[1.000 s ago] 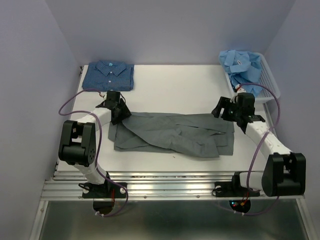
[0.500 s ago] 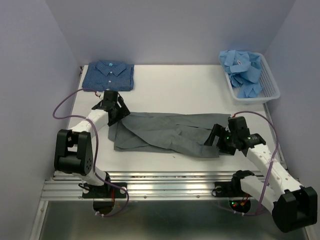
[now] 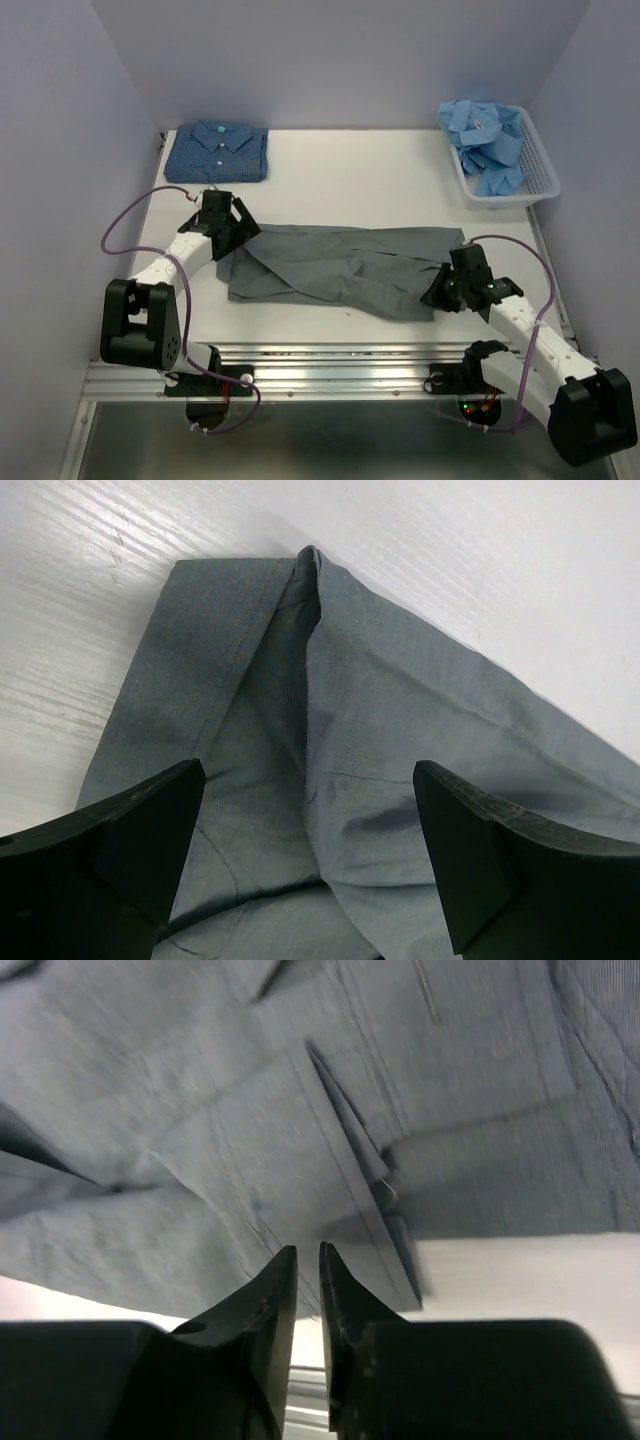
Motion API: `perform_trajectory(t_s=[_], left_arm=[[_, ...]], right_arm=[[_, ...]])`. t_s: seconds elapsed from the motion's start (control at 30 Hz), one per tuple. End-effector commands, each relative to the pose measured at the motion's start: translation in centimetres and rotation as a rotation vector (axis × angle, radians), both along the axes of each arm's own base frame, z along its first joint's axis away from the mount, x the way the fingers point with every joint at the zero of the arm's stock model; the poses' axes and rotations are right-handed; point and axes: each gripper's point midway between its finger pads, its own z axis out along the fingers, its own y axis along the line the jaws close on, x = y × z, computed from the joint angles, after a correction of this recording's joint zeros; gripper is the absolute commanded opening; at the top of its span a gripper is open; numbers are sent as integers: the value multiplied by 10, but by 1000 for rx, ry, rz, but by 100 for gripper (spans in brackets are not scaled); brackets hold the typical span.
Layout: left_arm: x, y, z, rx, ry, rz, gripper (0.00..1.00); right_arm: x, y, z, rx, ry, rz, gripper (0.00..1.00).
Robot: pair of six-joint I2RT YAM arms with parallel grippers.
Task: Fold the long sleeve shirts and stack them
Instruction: Fold the shirt
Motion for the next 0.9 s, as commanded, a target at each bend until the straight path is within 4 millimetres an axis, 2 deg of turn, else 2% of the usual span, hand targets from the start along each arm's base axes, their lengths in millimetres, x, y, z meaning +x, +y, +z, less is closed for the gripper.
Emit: perform_trajectory(t_s=[0.0,0.03,0.07,0.13,0.17,0.23,0.33,0.37,0.43,0.5,0.6,0.7,0.73,0.77,0.83,0.87], left_arm=[[5,-1,7,-20,-44,0,99],[4,-1,7,-19,-43,1,99],[4,-1,8,-17,-48,3,99],[2,1,8,-14,-50,8,99],[2,1,7,-12,-49,6,99],[0,1,6,-15,-43,2,99],[-2,1,2,-10,-30,1,99],[-2,1,3,-13,-33,1,99],[-1,0,4,-16,-34,2,99],[-1,0,5,-18,-37,1,99],[-2,1,5,-14,-37,3,99],[-2,3,6,-3,-33,11,99],[-2,3,6,-2,-33,12,99],[-1,3,7,-3,-36,13,99],[0,2,6,-6,-37,11,99],[0,2,6,-7,-36,12,99]], right_arm=[[40,11,30,46,-179,-13,26],[35,10,28,42,-145,-7,51],[31,9,28,34,-126,-1,60],[22,1,28,-26,-99,33,67],[20,-3,29,-44,-98,30,67],[16,6,35,8,-119,70,67],[-7,11,14,-20,-8,144,82],[-9,20,16,-40,-8,175,86],[-5,13,7,-124,-6,137,87],[-10,13,-7,-157,40,128,88],[-17,17,-25,-156,79,138,87],[-20,21,-31,-161,94,148,78],[-15,16,-28,-192,75,131,73],[-14,11,-27,-218,75,129,61],[-9,11,-24,-222,51,118,43],[-6,13,-23,-211,34,116,30]])
